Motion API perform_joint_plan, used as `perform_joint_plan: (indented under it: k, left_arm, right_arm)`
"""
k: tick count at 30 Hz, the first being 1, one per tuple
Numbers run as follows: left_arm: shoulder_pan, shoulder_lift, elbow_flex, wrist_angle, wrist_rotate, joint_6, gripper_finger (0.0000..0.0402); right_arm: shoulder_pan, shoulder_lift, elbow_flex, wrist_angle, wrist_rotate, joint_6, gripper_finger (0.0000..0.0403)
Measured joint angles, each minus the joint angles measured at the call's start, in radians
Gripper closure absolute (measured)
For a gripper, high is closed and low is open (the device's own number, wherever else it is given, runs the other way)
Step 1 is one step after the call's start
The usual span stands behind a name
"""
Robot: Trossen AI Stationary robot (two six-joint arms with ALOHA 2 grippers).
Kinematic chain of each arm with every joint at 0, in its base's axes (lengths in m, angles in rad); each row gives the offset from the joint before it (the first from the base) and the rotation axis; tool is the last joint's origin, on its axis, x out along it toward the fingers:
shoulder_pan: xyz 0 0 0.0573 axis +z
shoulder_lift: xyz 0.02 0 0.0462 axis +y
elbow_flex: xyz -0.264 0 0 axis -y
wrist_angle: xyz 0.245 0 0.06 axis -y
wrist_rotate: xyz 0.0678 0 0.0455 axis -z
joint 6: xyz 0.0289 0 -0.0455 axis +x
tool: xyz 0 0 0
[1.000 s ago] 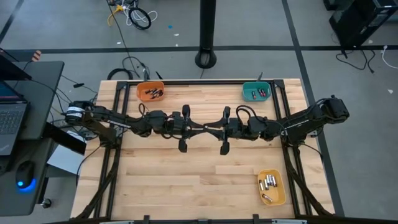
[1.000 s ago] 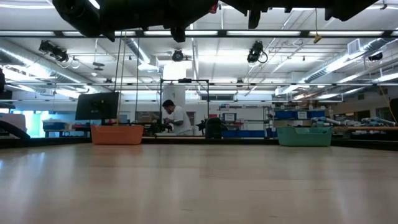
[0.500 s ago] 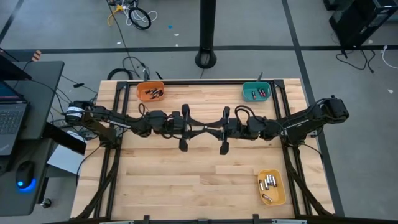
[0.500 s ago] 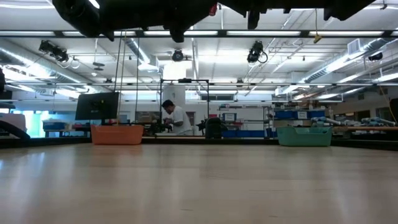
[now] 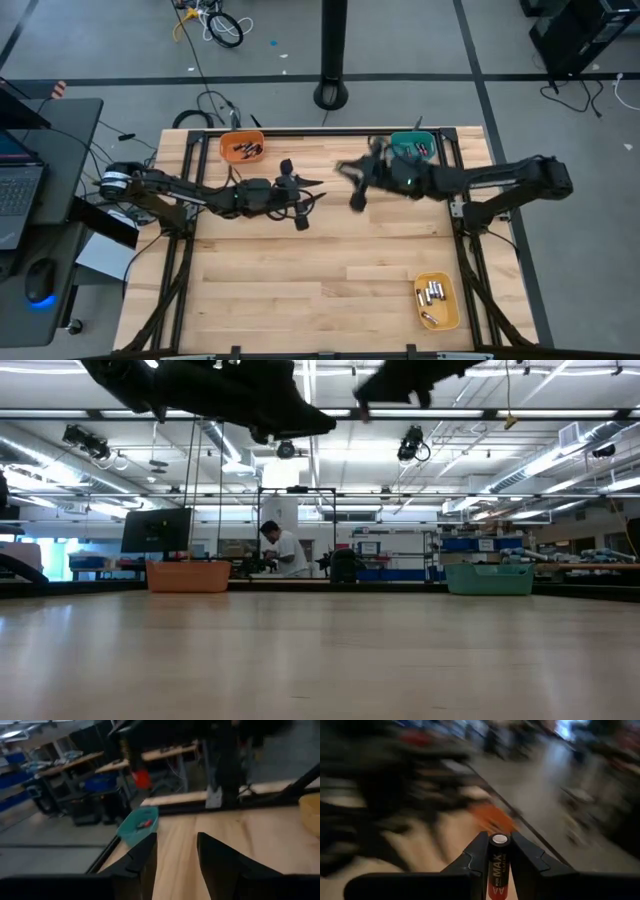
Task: Sort batteries
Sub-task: Put the black-red battery into the blue bin
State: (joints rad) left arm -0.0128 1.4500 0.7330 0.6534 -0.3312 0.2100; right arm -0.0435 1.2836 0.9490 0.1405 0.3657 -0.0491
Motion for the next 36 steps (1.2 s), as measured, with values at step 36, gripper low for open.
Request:
perform_joint_plan:
  k: [36]
  left_arm:
    - [0.0,-0.138,-0.005,-0.194,-0.081,0.068,0.0254]
  right_arm:
    - [-0.84,0.319,-0.054,-0.606,-0.052,0.381,0.0334]
